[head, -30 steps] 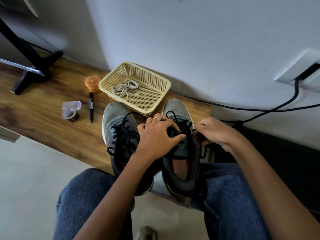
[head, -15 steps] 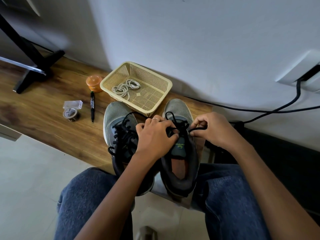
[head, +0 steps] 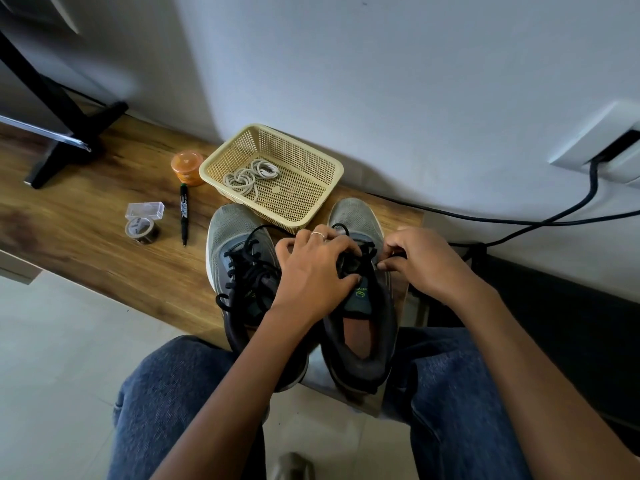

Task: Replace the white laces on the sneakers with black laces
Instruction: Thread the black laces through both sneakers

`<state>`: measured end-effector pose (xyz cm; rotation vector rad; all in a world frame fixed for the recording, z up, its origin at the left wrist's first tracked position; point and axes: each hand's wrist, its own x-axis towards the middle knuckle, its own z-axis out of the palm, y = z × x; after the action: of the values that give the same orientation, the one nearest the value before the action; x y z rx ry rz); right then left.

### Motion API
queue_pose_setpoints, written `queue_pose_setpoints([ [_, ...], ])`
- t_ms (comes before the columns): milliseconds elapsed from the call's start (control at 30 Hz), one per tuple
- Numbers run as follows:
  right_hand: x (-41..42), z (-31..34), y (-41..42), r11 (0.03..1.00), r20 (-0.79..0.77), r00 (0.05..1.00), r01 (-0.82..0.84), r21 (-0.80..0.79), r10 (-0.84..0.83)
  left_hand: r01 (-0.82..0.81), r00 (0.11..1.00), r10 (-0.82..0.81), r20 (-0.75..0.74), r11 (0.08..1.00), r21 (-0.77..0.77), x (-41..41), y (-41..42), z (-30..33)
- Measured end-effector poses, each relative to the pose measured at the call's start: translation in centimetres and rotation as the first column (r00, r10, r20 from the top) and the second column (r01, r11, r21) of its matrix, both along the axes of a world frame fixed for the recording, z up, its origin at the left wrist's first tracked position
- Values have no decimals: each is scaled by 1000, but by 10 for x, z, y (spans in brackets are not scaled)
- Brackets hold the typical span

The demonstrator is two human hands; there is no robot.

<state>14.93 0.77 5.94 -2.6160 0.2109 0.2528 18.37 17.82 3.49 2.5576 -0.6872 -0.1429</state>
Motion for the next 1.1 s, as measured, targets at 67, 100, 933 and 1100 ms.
queue_pose_setpoints([
  [67, 0, 1, 0, 999, -24, 999, -30, -26, 30, 52, 995, -53, 84, 999, 14, -1, -2, 0],
  [100, -1, 1, 0, 998, -40, 998, -45, -37, 44, 59, 992, -62, 108, 998, 30, -1, -3, 0],
  [933, 1, 7, -1, 991, -212, 976, -29, 129, 56, -85, 996, 85, -37, 996, 23, -1, -8, 0],
  [1100, 2, 6, -2, 988, -246, 968, -17, 151, 55, -164, 973, 160, -165, 986, -11, -3, -11, 1],
])
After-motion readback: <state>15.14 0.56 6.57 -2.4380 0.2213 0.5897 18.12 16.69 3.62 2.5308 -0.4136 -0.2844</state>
